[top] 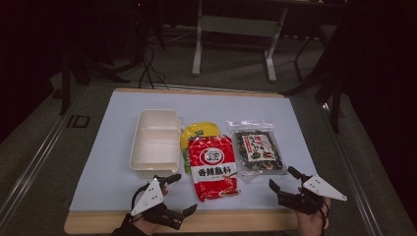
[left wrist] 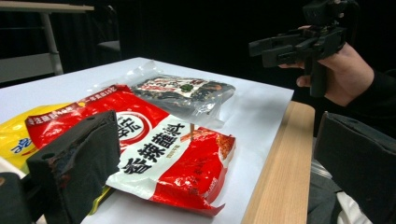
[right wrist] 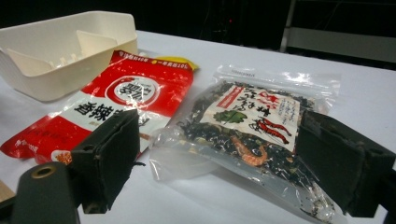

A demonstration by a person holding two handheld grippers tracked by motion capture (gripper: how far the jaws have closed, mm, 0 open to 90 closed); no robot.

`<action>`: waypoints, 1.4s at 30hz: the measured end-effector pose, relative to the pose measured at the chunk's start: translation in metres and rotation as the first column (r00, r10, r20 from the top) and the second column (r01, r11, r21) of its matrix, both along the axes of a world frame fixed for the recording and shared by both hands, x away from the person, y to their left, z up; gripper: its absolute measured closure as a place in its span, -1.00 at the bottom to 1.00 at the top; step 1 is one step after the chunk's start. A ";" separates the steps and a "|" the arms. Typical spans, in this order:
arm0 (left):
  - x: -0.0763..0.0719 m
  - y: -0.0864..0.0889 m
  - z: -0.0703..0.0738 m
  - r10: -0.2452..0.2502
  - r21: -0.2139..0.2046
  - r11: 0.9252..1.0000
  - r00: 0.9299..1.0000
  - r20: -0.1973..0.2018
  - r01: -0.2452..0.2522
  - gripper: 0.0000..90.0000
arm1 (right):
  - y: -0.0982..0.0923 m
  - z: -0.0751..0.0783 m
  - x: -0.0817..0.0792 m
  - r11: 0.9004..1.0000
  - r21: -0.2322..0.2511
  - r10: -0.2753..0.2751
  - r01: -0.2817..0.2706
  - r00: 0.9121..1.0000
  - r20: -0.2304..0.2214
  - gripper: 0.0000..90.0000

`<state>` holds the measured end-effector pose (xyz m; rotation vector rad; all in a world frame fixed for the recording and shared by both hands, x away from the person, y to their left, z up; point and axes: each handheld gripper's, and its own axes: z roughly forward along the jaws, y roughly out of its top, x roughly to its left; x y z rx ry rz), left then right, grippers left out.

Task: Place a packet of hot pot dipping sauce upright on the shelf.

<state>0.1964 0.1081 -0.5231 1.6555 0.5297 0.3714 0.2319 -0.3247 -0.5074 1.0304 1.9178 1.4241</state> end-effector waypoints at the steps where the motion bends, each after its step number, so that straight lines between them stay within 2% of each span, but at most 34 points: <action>1: 0.001 -0.001 0.000 0.000 0.004 1.000 1.000 -0.001 0.000 -0.96 | -0.001 0.000 0.000 1.000 0.012 0.003 -0.003 1.000 -0.001 -0.70; 6: 0.001 -0.003 0.000 -0.004 0.012 1.000 1.000 -0.002 0.004 -0.96 | -0.002 -0.002 0.004 1.000 0.014 0.014 -0.014 1.000 -0.008 -0.62; 8: 0.000 -0.004 0.000 0.001 0.021 1.000 1.000 0.004 -0.001 -0.96 | -0.001 -0.006 0.007 1.000 -0.020 0.023 -0.023 0.999 -0.023 -0.55; 11: 0.000 -0.005 0.000 0.001 0.029 1.000 1.000 0.009 -0.001 -0.96 | 0.001 -0.008 0.009 0.999 -0.035 0.030 -0.032 0.999 -0.042 -0.55; 15: 0.000 -0.005 -0.001 0.002 0.036 0.999 1.000 0.006 -0.002 -0.96 | 0.005 -0.006 0.007 0.998 -0.051 0.040 -0.041 0.999 -0.032 -0.55; 18: 0.000 -0.005 -0.001 0.000 0.033 0.999 1.000 0.001 0.000 -0.96 | 0.008 -0.001 0.006 0.998 -0.054 0.043 -0.044 0.999 -0.022 -0.57; 19: 0.001 -0.005 -0.001 -0.001 0.037 0.999 1.000 0.005 0.000 -0.96 | 0.009 0.005 0.006 0.998 -0.048 0.035 -0.035 0.999 0.003 -0.59; 25: 0.000 -0.004 -0.001 -0.009 0.037 0.999 1.000 0.000 0.009 -0.96 | 0.016 0.020 0.007 0.998 -0.031 0.047 -0.046 0.999 0.020 -0.69; 27: -0.001 -0.003 -0.001 -0.007 0.032 0.999 1.000 0.006 0.007 -0.96 | 0.019 0.025 0.010 0.998 -0.034 0.058 -0.057 0.998 0.021 -0.69; 28: -0.002 -0.003 0.000 -0.006 0.032 0.999 1.000 0.007 0.006 -0.96 | 0.024 0.029 0.013 0.997 -0.056 0.056 -0.054 0.998 0.028 -0.70; 32: -0.002 -0.004 -0.001 -0.003 0.041 0.999 1.000 0.005 0.002 -0.96 | 0.036 0.038 0.023 0.995 -0.081 0.065 -0.065 0.998 0.003 -0.78; 35: -0.002 -0.006 -0.001 -0.010 0.045 0.999 1.000 -0.001 0.010 -0.96 | 0.045 0.044 0.032 0.996 -0.076 0.045 -0.046 0.999 -0.008 -0.79; 37: -0.003 -0.006 -0.001 -0.016 0.045 0.999 1.000 -0.003 0.016 -0.96 | 0.048 0.046 0.036 0.996 -0.076 0.055 -0.057 0.998 -0.021 -0.79; 38: -0.004 -0.007 -0.001 -0.026 0.041 0.999 1.000 0.000 0.026 -0.96 | 0.054 0.050 0.042 0.993 -0.104 0.052 -0.054 0.998 -0.026 -0.78; 42: -0.005 -0.008 -0.001 -0.026 0.038 0.999 1.000 0.003 0.026 -0.96 | 0.065 0.055 0.055 0.989 -0.130 0.070 -0.075 0.997 -0.045 -0.78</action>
